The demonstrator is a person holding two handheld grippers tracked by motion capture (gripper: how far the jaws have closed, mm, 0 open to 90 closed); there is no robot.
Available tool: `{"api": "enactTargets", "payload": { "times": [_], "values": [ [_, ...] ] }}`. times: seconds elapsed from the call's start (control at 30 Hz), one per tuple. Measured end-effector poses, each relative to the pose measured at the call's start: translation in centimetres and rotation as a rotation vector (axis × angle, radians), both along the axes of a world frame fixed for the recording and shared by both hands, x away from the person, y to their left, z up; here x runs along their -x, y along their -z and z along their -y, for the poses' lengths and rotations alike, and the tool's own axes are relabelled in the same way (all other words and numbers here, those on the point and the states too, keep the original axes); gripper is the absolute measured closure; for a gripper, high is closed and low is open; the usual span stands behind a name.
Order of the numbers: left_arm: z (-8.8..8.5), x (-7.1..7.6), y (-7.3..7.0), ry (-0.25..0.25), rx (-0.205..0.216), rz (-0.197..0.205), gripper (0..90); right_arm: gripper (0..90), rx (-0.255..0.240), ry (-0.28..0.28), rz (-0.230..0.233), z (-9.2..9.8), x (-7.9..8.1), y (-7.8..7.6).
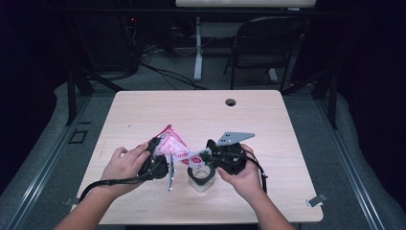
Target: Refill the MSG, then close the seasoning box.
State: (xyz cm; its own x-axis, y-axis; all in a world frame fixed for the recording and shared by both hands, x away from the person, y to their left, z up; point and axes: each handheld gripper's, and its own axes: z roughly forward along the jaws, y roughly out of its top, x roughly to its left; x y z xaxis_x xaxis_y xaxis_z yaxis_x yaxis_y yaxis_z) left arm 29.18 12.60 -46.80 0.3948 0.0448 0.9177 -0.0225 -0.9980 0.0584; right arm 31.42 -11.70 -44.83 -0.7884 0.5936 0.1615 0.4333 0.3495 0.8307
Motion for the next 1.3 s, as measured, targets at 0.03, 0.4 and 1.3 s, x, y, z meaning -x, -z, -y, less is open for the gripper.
{"api": "enactTargets", "payload": {
  "times": [0.03,0.4,1.3],
  "values": [
    [-0.01,0.00,0.00,0.000,-0.001,0.000,66.5,90.0,0.002,0.001,0.000,-0.02,0.00,0.00],
    [0.00,0.00,-0.11,0.003,-0.010,0.002,66.7,90.0,0.005,-0.003,-0.001,0.02,-0.05,-0.02],
    [0.31,0.37,-0.19,0.012,-0.078,0.048,66.8,90.0,0.010,0.000,-0.007,0.01,-0.17,0.30]
  ]
}}
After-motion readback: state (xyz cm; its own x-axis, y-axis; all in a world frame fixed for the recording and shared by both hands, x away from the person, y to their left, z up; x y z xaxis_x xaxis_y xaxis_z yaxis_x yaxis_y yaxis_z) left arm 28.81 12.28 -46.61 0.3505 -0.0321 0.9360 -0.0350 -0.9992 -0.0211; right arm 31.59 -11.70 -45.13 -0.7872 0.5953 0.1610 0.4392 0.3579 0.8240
